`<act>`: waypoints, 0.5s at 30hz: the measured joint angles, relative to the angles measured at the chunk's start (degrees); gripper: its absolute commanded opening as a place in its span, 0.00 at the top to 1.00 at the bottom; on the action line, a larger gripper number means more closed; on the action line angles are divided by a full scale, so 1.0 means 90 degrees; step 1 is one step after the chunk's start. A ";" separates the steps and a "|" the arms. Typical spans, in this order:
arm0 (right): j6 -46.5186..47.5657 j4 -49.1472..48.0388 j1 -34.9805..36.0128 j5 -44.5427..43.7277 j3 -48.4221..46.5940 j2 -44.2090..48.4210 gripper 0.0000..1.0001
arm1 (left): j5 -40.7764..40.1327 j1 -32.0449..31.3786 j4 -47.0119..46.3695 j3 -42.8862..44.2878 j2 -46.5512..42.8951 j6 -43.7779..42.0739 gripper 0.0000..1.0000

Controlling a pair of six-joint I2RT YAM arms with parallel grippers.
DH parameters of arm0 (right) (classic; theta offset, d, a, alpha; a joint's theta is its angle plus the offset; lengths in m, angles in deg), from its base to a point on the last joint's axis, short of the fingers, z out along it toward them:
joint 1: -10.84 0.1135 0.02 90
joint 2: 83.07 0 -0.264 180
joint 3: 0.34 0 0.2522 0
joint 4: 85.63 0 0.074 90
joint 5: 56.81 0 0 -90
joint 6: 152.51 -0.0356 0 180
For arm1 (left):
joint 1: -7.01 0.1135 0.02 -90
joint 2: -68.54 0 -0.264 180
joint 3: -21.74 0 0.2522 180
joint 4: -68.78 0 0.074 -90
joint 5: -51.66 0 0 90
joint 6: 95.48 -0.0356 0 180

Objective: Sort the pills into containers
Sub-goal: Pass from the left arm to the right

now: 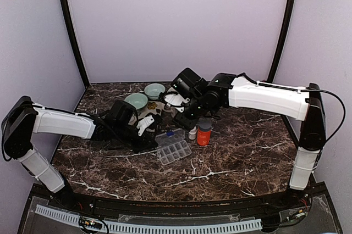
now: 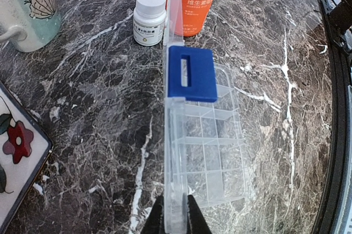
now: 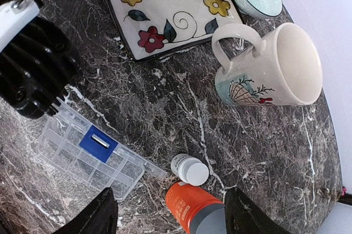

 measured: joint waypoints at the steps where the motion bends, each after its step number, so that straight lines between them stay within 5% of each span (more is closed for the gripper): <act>1: 0.0010 0.0000 0.0000 0.0000 0.0005 0.0000 0.33 | 0.0027 0.0024 0.0029 0.0024 0.0012 -0.0024 1.00; 15: 0.0209 -0.0158 0.0175 -0.0080 0.0236 -0.0180 0.27 | 0.0350 0.0070 0.0330 0.0158 0.0019 -0.0437 1.00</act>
